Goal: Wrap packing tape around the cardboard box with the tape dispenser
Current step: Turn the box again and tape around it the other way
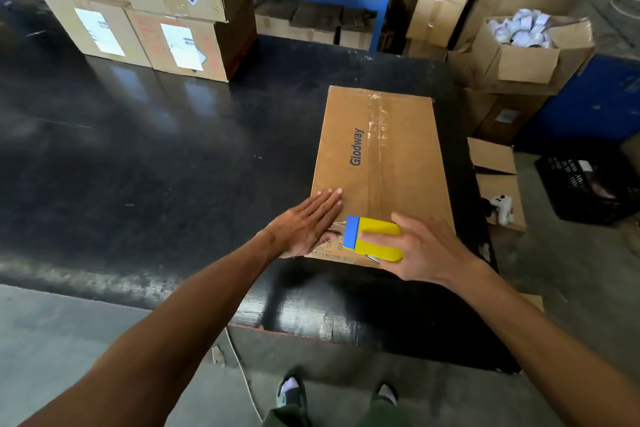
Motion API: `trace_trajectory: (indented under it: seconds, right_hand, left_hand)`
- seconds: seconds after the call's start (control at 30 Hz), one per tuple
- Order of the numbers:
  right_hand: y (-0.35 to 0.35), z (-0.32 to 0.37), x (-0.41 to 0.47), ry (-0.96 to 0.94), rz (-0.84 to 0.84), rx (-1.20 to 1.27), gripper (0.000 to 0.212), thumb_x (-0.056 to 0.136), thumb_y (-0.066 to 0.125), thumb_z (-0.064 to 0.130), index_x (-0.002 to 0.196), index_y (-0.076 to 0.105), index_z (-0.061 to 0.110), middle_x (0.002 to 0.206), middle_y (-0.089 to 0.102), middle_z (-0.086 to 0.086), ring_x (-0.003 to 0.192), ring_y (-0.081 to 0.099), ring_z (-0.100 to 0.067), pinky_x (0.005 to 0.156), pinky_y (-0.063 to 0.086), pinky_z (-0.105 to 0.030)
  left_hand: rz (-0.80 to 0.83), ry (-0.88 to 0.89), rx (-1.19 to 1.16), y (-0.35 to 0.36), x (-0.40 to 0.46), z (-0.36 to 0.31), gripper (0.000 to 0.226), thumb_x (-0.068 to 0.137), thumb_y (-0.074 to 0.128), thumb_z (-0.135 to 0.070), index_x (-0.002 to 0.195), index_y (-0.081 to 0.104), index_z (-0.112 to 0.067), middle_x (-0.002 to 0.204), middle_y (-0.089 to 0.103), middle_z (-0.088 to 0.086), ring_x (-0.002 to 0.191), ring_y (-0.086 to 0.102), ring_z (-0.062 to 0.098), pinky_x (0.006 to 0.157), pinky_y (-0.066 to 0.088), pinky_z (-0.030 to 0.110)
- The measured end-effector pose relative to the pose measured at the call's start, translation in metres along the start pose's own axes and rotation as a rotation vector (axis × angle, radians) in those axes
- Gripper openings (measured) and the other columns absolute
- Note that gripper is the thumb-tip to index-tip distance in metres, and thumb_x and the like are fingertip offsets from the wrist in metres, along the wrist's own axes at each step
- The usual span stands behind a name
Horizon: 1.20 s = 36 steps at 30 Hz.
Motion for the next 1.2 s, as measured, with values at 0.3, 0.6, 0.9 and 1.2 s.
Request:
trace_trajectory:
  seconds: [0.3,0.6,0.9,1.2]
  right_hand:
    - [0.004,-0.034,-0.022,-0.016,0.032,-0.021,0.061,0.057,0.084,0.052,0.116,0.070,0.042,0.078,0.054,0.001,0.049,0.051,-0.018,0.048,0.023,-0.021]
    - [0.003,-0.039,-0.020,-0.027,0.018,0.033,0.058,0.057,0.084,0.050,0.112,0.071,0.043,0.078,0.056,0.000,0.051,0.056,-0.023,0.045,0.036,-0.022]
    - [0.007,-0.037,-0.021,-0.059,-0.005,0.011,0.055,0.054,0.086,0.050,0.107,0.073,0.041,0.078,0.059,-0.002,0.052,0.059,-0.025,0.043,0.044,-0.027]
    - [-0.008,-0.060,-0.042,-0.089,-0.009,0.006,0.051,0.067,0.074,0.054,0.116,0.069,0.042,0.075,0.053,0.001,0.049,0.048,-0.018,0.044,0.028,-0.023]
  left_hand:
    - [0.034,-0.011,-0.016,-0.003,0.001,-0.001,0.070,0.106,0.021,-0.048,0.153,0.021,0.005,0.161,0.020,0.023,0.151,0.015,0.034,0.122,0.022,0.047]
    - [0.038,0.104,0.081,-0.013,0.037,-0.026,0.073,0.104,0.028,-0.049,0.155,0.015,0.002,0.163,0.013,0.020,0.152,0.009,0.033,0.125,0.005,0.045]
    - [0.053,0.068,0.068,0.001,0.038,-0.029,0.068,0.106,0.032,-0.047,0.154,0.024,0.001,0.161,0.024,0.018,0.150,0.020,0.029,0.123,0.019,0.042]
    - [0.048,0.054,0.030,0.000,0.036,-0.028,0.068,0.106,0.030,-0.047,0.154,0.024,0.001,0.161,0.023,0.017,0.151,0.019,0.027,0.122,0.022,0.042]
Point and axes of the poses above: each hand's wrist, its own x-axis towards the middle knuckle, its own y-axis out of the palm, z = x × y, the point moved 4 cm from there along x, towards the middle knuckle
